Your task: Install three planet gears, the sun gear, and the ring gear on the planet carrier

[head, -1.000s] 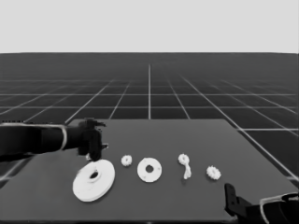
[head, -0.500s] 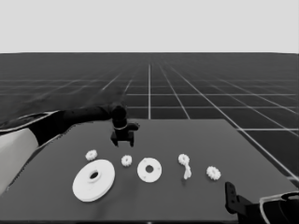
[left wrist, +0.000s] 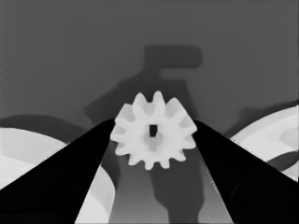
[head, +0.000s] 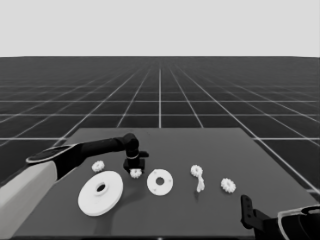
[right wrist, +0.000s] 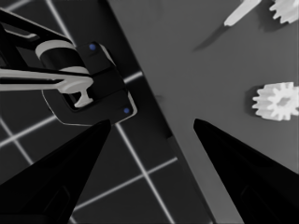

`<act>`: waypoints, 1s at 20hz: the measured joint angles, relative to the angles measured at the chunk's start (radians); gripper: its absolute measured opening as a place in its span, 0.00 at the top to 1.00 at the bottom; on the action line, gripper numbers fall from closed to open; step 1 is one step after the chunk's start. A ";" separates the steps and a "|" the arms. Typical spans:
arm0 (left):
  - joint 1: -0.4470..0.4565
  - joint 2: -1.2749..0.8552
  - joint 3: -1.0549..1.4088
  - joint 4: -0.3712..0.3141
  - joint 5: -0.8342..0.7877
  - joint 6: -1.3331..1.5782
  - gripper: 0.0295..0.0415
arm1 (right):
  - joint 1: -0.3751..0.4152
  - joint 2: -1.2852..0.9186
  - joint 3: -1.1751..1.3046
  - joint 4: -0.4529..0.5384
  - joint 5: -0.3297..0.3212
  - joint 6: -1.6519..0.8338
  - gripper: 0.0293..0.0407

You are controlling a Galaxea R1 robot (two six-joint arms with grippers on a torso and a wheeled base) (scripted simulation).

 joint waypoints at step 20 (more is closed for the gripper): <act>-0.369 0.028 0.128 -0.322 0.182 -0.151 0.86 | 0.000 0.000 0.000 0.000 0.000 0.000 0.19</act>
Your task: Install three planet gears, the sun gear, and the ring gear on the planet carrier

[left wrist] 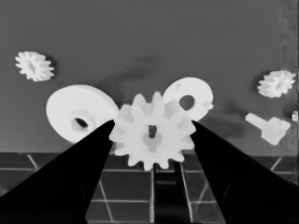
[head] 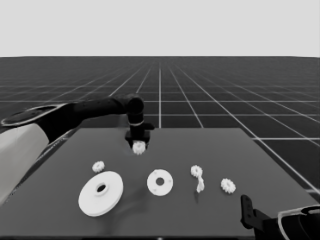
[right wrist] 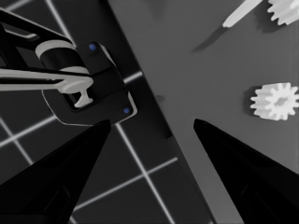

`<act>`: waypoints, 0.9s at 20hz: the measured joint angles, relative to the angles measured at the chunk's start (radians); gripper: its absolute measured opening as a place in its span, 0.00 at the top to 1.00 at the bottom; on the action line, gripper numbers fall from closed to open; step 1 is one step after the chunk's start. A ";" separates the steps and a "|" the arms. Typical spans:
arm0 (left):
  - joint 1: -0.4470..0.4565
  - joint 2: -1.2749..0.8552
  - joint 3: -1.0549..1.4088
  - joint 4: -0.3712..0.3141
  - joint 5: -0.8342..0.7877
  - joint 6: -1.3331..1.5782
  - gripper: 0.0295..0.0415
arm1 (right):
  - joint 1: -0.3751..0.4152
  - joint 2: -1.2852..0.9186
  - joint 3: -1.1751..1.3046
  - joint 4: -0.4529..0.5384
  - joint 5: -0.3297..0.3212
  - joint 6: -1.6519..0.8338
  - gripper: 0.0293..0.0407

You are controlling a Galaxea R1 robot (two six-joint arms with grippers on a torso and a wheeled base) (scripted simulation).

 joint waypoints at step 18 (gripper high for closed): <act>0.336 0.244 -0.306 0.305 -0.141 0.059 0.86 | 0.000 0.000 0.000 0.000 0.000 0.000 0.19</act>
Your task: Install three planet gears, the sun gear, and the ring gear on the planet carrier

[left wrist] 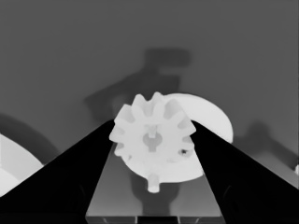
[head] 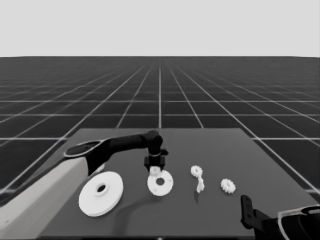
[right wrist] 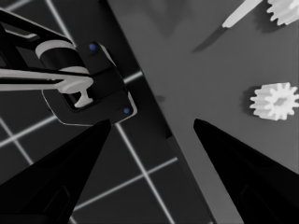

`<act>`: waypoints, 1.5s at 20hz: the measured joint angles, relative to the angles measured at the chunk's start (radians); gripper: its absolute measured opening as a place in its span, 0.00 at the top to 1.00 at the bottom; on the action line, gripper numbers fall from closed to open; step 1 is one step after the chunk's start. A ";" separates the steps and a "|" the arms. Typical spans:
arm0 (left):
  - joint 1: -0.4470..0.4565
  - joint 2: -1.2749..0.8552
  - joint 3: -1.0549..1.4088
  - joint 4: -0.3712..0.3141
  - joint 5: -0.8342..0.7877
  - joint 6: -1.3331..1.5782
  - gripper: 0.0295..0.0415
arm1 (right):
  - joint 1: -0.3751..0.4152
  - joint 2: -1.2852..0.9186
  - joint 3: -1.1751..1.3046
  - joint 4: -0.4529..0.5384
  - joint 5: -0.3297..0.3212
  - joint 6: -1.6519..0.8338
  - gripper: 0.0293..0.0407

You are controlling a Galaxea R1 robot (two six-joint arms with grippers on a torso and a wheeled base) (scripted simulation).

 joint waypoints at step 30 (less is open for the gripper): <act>-0.335 -0.671 0.123 -0.293 0.155 0.567 0.25 | 0.000 0.000 0.000 0.000 0.000 0.000 0.19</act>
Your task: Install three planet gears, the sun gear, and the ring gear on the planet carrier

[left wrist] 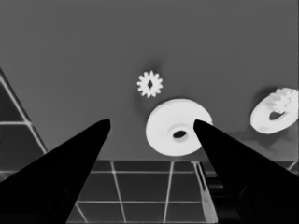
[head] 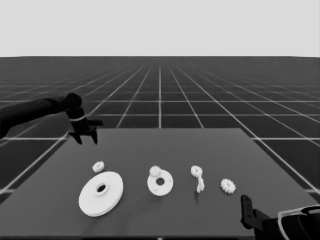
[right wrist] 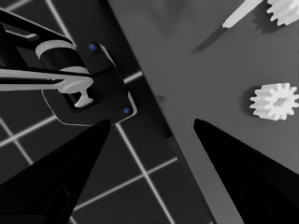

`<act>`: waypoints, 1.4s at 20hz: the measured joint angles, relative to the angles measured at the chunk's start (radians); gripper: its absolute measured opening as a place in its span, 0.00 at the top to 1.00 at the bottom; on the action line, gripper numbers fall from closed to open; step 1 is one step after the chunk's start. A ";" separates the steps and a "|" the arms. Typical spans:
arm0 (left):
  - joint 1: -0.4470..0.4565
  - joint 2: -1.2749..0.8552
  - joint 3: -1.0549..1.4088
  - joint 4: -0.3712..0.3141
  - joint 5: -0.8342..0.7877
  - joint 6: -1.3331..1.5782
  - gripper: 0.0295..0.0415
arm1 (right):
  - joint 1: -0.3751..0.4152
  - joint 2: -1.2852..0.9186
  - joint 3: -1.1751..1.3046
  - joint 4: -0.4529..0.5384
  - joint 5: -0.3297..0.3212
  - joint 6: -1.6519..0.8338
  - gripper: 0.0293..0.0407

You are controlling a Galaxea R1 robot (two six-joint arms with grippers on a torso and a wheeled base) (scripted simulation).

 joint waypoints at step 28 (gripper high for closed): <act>0.008 -0.001 -0.006 0.006 -0.007 0.009 0.86 | 0.000 0.000 0.000 0.000 0.000 0.000 0.19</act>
